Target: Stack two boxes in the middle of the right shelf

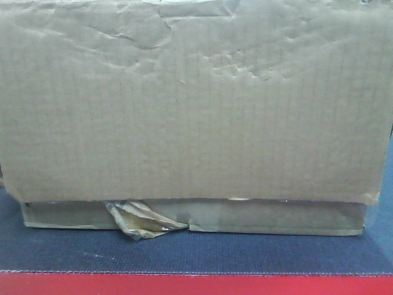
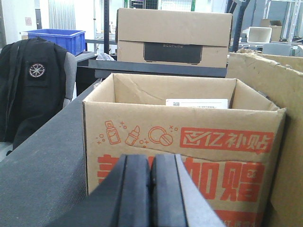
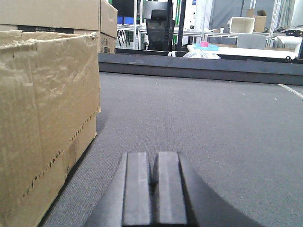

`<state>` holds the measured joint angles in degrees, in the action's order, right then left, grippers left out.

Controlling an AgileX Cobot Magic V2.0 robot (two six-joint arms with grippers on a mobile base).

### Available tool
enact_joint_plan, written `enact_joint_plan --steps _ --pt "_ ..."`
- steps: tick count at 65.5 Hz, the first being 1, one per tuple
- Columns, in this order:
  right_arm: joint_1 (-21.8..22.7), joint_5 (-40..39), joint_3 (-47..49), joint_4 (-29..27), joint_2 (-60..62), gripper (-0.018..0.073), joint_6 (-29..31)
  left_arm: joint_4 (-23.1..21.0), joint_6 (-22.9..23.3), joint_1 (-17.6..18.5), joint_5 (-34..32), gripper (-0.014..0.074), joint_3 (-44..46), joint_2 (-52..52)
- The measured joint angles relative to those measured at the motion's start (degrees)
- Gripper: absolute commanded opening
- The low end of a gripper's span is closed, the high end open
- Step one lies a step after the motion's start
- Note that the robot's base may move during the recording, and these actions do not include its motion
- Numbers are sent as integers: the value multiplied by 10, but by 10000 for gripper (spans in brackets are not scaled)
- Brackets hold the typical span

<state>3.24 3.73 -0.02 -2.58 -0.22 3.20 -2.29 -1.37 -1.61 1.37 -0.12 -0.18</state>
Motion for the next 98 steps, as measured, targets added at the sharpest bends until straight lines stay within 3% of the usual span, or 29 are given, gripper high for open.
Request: enact_joint_plan --steps 61,80,98 --pt "0 0 0 0 0 -162 0 1 0 0 1 -111 3 0" --pt "0 0 0 0 0 -162 0 23 0 0 206 -111 197 -42" --pt "0 0 0 0 0 -162 0 23 0 0 398 -111 411 -263"
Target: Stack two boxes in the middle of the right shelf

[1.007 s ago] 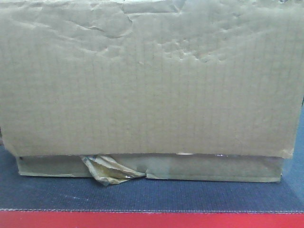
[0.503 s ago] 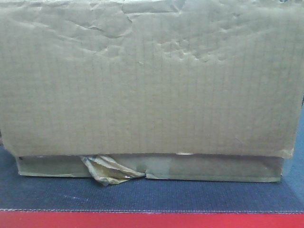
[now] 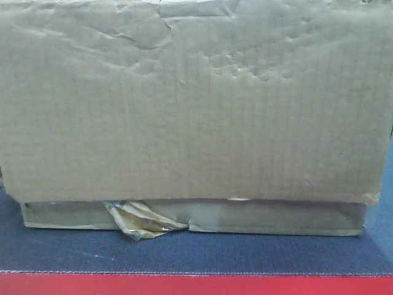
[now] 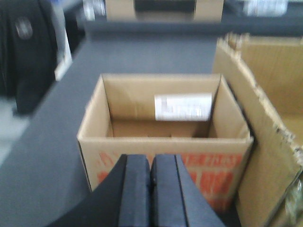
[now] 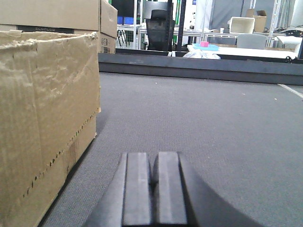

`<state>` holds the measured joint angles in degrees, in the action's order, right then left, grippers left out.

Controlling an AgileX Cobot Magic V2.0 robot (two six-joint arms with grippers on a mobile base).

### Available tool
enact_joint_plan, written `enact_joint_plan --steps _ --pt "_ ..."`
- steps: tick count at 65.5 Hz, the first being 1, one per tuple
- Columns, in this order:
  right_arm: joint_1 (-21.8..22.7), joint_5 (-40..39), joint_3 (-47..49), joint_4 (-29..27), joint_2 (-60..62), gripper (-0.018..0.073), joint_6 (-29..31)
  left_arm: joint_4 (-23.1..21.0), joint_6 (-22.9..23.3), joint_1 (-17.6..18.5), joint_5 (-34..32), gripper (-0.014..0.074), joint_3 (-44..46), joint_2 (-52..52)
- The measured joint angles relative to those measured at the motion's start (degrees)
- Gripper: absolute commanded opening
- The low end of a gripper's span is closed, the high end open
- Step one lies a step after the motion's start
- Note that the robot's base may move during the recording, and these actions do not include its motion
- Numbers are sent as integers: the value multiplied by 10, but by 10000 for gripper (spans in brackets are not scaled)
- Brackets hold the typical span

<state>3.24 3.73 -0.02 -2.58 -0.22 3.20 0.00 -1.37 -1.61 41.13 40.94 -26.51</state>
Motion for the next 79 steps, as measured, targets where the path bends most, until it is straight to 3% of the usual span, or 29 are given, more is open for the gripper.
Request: enact_joint_plan --steps 9,22,34,40,50,64,68,79 --pt "0 0 0 0 0 -162 0 0 0 0 66 -111 75 -125" --pt "0 0 0 0 0 -162 0 -6 0 0 51 -111 129 -248" --pt "0 0 0 0 0 -162 0 -39 -1 -10 53 -111 206 -358" --pt "0 0 0 0 0 -162 0 -64 -31 -33 87 -111 260 -412" --pt "0 0 0 0 0 -162 0 -95 -127 -96 164 -111 350 -503" --pt "0 0 0 0 0 -162 0 -97 -158 -161 172 -107 418 -574" --pt "0 0 0 0 0 -162 0 -94 -162 -166 172 -69 421 -580" --pt "0 0 0 0 0 -162 0 -94 -176 -167 177 194 423 -587"
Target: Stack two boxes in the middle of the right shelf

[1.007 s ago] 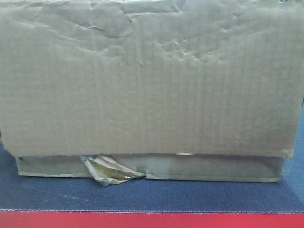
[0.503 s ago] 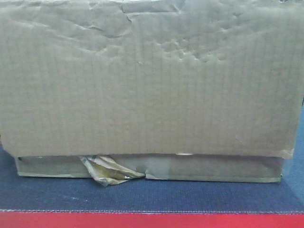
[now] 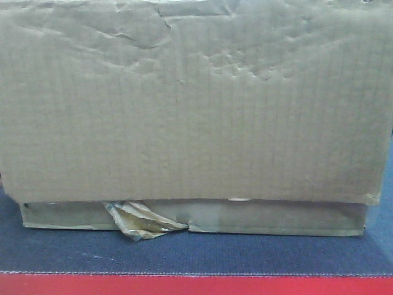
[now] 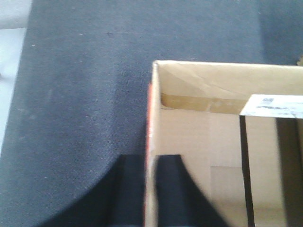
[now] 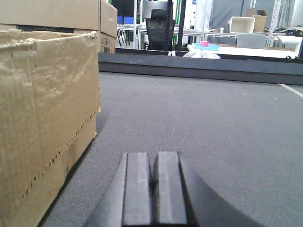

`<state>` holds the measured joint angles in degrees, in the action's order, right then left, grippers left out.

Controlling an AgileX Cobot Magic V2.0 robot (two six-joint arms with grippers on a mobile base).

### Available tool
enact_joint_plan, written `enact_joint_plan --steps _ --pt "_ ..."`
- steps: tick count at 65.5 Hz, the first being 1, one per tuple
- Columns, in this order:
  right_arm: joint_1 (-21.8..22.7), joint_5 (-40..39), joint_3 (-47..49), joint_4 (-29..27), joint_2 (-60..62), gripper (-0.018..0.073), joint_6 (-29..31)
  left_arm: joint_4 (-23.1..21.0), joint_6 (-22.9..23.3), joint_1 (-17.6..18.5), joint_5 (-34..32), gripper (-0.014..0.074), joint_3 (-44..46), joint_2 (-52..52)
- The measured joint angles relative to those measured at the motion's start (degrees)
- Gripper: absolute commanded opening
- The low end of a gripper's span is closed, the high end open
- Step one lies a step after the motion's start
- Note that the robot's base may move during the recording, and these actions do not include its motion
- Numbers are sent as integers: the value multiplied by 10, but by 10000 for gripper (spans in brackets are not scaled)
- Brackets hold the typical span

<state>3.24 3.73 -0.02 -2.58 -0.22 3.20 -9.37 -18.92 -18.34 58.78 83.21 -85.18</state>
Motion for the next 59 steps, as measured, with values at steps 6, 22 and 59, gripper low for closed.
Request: enact_joint_plan --steps 6,22,59 --pt "0 0 0 0 0 -162 0 0 0 1 1 281 0 -10" --pt "0 0 0 0 0 -162 0 0 -2 19 4 283 -10 -71" --pt "0 0 0 0 0 -162 0 16 -5 28 -8 -111 11 -111"
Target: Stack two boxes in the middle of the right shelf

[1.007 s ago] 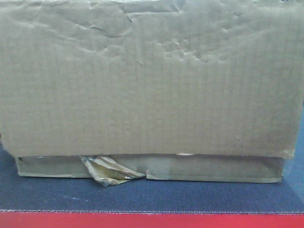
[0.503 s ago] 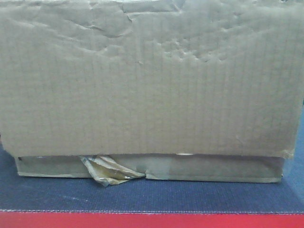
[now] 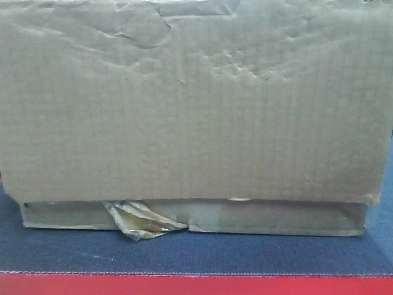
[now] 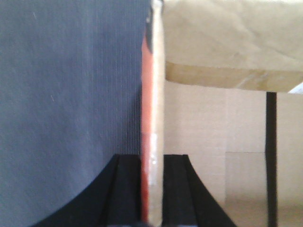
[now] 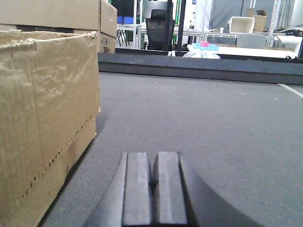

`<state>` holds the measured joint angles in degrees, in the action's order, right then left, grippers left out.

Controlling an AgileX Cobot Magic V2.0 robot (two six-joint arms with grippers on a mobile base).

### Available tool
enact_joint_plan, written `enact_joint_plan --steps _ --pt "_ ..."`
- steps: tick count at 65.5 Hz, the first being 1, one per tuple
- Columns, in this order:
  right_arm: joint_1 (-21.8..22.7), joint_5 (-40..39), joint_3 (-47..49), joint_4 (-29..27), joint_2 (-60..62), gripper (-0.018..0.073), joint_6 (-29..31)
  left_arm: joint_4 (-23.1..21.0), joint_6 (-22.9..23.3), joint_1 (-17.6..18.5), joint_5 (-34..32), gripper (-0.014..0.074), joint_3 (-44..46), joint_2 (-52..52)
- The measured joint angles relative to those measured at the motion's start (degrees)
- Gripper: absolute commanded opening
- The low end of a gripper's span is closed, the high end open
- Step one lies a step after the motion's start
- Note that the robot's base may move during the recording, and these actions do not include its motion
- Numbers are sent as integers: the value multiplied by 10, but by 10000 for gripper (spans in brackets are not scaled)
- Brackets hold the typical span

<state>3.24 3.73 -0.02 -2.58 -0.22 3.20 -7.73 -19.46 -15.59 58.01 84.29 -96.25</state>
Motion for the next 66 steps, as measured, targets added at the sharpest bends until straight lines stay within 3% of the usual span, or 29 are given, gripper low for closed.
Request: enact_joint_plan --steps 18,28,35,45,54,60,66 --pt "0 0 0 0 0 -162 0 0 23 -24 15 -111 164 -2" --pt "0 0 0 0 0 -162 0 2 63 -30 37 -111 283 -2" --pt "0 0 0 0 0 -162 0 16 109 -6 77 -111 369 -1" --pt "0 0 0 0 0 -162 0 98 208 84 117 -111 459 1" --pt "0 0 0 0 0 -162 0 176 307 196 124 -111 487 2" --pt "0 0 0 0 0 -162 0 196 372 268 126 -111 487 0" --pt "0 0 0 0 0 -162 0 199 402 331 128 -111 482 -9"
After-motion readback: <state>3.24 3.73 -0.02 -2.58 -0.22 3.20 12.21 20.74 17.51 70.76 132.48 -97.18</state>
